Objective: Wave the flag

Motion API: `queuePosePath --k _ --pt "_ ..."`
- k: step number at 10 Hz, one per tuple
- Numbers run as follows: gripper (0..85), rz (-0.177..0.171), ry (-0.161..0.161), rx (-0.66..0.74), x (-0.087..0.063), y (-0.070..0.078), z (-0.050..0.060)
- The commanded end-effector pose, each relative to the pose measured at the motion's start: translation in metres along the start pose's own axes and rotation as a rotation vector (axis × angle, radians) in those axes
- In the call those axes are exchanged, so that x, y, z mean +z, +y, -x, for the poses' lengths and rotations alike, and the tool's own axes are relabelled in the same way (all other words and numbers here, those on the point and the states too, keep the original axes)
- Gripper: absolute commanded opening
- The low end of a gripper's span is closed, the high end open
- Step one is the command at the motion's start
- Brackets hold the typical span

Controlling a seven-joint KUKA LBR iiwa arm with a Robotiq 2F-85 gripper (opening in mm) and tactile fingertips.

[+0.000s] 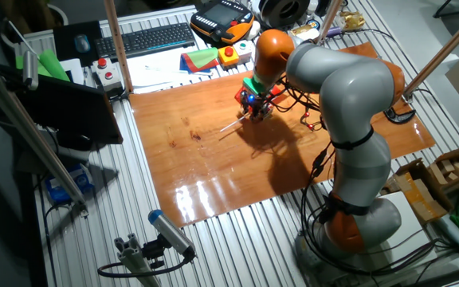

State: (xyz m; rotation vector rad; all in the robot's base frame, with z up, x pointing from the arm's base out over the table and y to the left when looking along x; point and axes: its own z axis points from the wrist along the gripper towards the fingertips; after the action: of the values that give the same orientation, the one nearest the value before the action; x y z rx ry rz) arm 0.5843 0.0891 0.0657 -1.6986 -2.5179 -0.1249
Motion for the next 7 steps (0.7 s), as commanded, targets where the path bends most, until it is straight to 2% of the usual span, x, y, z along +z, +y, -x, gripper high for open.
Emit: queuePosePath --k 1,4,7 --pt "37.7 0.001 0.002 0.0 0.0 0.0 -0.001" --pt "38.0 0.001 0.014 -0.002 -0.001 0.002 -0.007" --pt "38.7 0.003 0.037 0.017 0.0 0.002 -0.018"
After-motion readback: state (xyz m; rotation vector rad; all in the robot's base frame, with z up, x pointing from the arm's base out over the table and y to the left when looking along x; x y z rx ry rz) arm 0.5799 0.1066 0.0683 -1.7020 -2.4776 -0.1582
